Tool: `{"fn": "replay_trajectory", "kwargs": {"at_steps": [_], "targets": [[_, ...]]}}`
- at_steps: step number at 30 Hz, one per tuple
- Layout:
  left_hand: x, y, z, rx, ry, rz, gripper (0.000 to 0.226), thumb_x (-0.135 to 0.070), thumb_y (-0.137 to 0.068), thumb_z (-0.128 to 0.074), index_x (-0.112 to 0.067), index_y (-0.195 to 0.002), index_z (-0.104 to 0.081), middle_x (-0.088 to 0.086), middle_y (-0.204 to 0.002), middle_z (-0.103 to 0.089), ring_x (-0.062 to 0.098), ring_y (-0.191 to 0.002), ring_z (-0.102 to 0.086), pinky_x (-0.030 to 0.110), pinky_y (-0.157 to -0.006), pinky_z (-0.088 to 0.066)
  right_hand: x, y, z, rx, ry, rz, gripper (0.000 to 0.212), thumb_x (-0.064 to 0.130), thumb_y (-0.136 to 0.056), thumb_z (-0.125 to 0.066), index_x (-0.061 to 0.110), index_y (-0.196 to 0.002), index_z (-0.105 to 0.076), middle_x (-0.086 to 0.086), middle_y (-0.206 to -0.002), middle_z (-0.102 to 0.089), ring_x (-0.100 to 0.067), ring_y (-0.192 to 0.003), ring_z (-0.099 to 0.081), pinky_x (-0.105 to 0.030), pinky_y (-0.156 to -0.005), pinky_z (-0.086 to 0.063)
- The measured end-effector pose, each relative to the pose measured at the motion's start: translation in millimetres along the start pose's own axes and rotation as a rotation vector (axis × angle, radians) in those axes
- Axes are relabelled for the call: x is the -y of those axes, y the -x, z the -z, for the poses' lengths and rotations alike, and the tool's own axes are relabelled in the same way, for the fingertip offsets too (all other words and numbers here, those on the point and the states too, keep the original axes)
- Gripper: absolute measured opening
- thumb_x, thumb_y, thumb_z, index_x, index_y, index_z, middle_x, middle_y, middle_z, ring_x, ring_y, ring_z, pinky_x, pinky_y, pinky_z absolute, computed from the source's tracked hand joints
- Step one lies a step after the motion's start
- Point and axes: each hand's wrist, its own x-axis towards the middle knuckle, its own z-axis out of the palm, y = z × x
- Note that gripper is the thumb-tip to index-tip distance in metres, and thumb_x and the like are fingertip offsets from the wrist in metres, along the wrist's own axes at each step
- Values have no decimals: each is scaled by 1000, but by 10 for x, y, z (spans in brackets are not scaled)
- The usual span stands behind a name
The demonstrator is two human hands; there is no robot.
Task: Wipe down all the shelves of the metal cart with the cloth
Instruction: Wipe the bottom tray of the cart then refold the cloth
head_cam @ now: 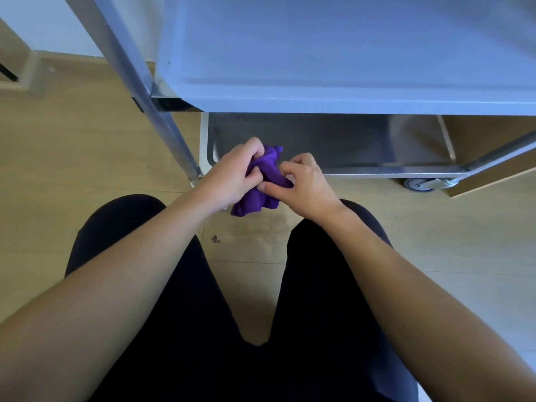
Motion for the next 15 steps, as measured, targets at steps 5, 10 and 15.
{"fn": "replay_trajectory", "kwargs": {"at_steps": [5,10,15], "targets": [[80,77,52,94,-17,-32,11,-16,-94,-48,-23,-96,-40,-4,-89,-47,17,-68,-46,32,-62,-41,72,34,-92,12,-156,29,21,26,-82,-71,15,-86,-53,4,-84,-64,-6,-75,-59,-17,-64,-46],[107,126,45,66,30,8,15,-19,-95,-57,-19,-101,-43,2,-91,-55,19,-75,-54,33,-66,-48,57,-10,-115,29,-250,-41,13,19,-87,-61,13,-98,-55,1,-85,-69,-15,-76,-62,-33,-72,-51],[115,108,68,149,215,141,66,-28,-88,-70,-35,-144,-34,5,-99,-56,22,-84,-59,35,-77,-52,35,29,-77,39,-418,-34,15,4,-86,-48,12,-97,-53,2,-74,-59,-11,-64,-49,-25,-63,-43]]}}
